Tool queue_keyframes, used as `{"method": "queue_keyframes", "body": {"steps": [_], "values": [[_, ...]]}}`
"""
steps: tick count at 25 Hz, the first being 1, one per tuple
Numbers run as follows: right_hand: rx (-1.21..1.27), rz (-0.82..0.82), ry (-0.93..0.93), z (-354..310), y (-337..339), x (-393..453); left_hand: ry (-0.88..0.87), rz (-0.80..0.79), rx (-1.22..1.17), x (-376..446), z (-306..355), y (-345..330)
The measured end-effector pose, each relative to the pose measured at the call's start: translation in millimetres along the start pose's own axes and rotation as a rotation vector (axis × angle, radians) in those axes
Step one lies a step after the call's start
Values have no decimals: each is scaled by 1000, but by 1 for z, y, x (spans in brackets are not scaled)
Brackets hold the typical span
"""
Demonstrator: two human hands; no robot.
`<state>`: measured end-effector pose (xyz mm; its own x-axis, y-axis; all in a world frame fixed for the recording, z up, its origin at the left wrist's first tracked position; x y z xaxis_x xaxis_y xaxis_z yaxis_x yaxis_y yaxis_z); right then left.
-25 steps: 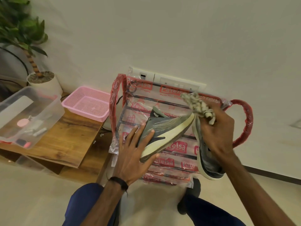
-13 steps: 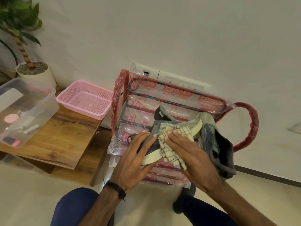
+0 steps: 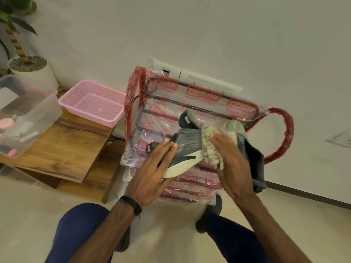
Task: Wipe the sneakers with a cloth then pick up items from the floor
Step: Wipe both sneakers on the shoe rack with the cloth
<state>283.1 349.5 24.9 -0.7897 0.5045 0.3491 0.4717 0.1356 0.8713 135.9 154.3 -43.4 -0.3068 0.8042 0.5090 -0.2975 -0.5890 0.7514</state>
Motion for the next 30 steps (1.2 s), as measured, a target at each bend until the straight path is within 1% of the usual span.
{"method": "queue_keyframes", "body": {"steps": [1,2,4,5,6,8,9,10,12,13,15,16,17,19,20,21,23,24,26,27,28,30], "values": [[21,8,-78,-2,-2,3,1,0,-4,0,0,0],[33,-4,-40,-12,-6,0,7,4,-10,0,-1,1],[-6,-66,198,-29,-13,-13,20,14,-20,-1,-2,2],[-28,-75,274,-26,-14,-14,21,19,-18,-1,-3,2],[-46,-65,247,-19,-10,-9,19,22,-11,-1,-2,2],[-4,16,21,-9,-5,2,15,21,-1,-2,-1,2],[22,32,-47,-8,-6,1,14,18,-2,-3,-1,1],[20,23,-17,-13,-7,-4,15,17,-7,-3,-1,1],[-45,-27,146,-15,-7,-17,14,17,-8,-3,-2,3],[-42,-22,149,-6,-3,-16,8,20,-4,-3,-3,2],[9,38,-21,3,8,-7,1,26,5,-3,-3,0],[8,33,-37,-1,8,-7,11,32,3,-4,-3,-1],[-12,3,31,-8,4,-11,28,41,-5,-4,-3,-2],[-100,-91,268,-22,-6,-28,57,55,-29,-5,-5,-2],[-124,-100,315,-20,-6,-27,61,58,-31,-5,-5,-2],[-114,-85,257,-11,-3,-20,63,64,-26,-5,-5,-3],[-45,-12,32,-7,3,-8,77,77,-28,-5,-3,-5],[-46,-16,26,-13,1,-8,89,83,-38,-6,-3,-6],[-109,-82,262,-28,-5,-22,88,90,-52,-8,-3,-6],[-142,-96,343,-25,-4,-25,76,91,-48,-8,-3,-6],[-147,-102,336,-17,1,-21,64,88,-38,-8,-3,-6],[-92,-46,123,-3,11,-7,68,85,-36,-7,-2,-7]]}}
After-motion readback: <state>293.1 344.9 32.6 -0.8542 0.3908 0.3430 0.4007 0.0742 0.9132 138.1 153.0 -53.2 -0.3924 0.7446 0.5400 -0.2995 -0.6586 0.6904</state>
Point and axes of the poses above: each hand's wrist, its own x-axis towards the middle knuckle, its own y-axis out of the back of the hand, z = x × y, the point moved 1 cm from there along x, towards the middle knuckle, and after that the axes turned 6 degrees about -y, right-handed, at the moved point
